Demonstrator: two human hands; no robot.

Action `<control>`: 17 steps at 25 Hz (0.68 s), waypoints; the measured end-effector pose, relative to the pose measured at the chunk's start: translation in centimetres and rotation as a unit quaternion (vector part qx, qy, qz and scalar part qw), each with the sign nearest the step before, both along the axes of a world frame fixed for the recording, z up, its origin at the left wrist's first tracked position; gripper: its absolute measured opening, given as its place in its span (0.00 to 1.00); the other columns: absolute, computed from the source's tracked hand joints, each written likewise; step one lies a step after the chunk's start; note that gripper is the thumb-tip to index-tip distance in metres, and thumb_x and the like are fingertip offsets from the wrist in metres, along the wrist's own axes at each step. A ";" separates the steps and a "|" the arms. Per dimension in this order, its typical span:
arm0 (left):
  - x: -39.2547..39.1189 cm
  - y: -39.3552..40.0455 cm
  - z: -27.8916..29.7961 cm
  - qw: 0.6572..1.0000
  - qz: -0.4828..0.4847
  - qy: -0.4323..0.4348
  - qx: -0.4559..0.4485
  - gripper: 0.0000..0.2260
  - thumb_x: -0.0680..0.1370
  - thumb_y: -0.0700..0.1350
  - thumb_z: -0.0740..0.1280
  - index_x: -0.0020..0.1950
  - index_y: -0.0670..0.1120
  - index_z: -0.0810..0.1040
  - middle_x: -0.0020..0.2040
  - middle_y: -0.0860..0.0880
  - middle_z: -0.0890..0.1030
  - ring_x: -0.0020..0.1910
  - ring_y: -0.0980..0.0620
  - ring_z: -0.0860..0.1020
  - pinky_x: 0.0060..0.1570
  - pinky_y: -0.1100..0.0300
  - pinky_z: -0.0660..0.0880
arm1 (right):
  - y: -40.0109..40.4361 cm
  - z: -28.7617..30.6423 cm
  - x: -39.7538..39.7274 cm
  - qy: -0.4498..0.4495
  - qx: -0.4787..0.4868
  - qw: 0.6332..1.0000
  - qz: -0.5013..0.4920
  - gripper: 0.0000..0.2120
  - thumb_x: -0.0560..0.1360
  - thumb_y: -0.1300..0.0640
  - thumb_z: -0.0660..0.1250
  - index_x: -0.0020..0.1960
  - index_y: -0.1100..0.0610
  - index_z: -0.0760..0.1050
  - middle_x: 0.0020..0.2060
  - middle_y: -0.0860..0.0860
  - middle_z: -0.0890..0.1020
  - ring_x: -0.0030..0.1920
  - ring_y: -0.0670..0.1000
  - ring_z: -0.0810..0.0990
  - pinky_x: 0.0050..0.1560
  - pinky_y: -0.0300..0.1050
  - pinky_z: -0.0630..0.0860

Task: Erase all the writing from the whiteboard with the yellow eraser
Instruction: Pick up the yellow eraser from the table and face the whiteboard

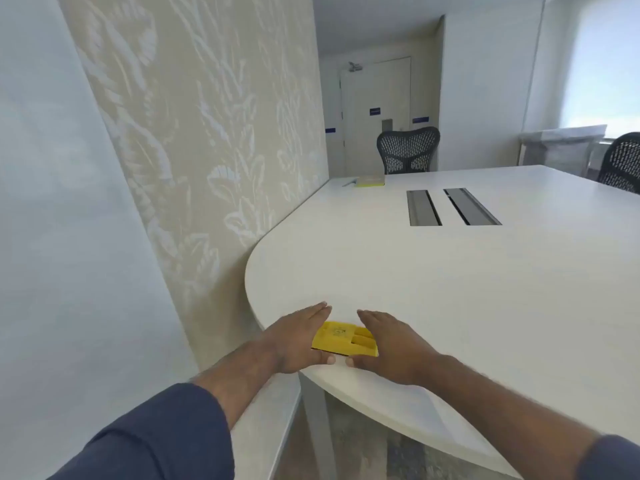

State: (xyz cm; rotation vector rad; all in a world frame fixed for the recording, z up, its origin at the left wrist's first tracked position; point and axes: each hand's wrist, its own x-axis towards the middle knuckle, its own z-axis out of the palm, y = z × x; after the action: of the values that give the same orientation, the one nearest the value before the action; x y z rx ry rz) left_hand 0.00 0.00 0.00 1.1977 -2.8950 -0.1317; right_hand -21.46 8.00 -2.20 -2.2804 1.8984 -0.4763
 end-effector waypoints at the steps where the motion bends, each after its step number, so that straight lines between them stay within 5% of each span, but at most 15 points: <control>1: -0.4 -0.3 -0.3 1.000 0.002 0.003 0.005 0.43 0.79 0.61 0.66 0.84 0.47 0.46 0.85 0.51 0.47 0.83 0.53 0.50 0.80 0.57 0.52 | -0.5 -0.2 0.1 -0.006 0.003 1.000 0.003 0.45 0.72 0.33 0.63 0.78 0.55 0.50 0.76 0.51 0.60 0.75 0.52 0.59 0.72 0.48 0.59; 10: -0.6 -2.0 -1.9 0.999 0.035 -0.003 0.008 0.32 0.80 0.53 0.68 0.81 0.47 0.59 0.75 0.48 0.67 0.73 0.46 0.67 0.70 0.51 0.66 | -3.5 -1.4 1.4 0.022 -0.014 0.999 0.021 0.26 0.74 0.41 0.65 0.67 0.52 0.66 0.55 0.50 0.74 0.57 0.53 0.71 0.56 0.48 0.68; 17: 2.9 -1.8 0.2 0.997 0.059 0.032 -0.029 0.27 0.78 0.51 0.72 0.74 0.47 0.69 0.65 0.49 0.71 0.64 0.47 0.71 0.63 0.49 0.71 | -4.9 0.3 4.4 0.018 -0.079 0.994 0.073 0.25 0.74 0.44 0.67 0.67 0.51 0.67 0.53 0.49 0.73 0.55 0.52 0.70 0.54 0.45 0.66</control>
State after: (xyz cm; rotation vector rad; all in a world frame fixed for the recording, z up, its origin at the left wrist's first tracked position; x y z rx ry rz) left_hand 2.90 -1.79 0.20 1.3244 -2.7453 -0.0836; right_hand -17.03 3.06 -1.93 -2.5208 1.7491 -0.5886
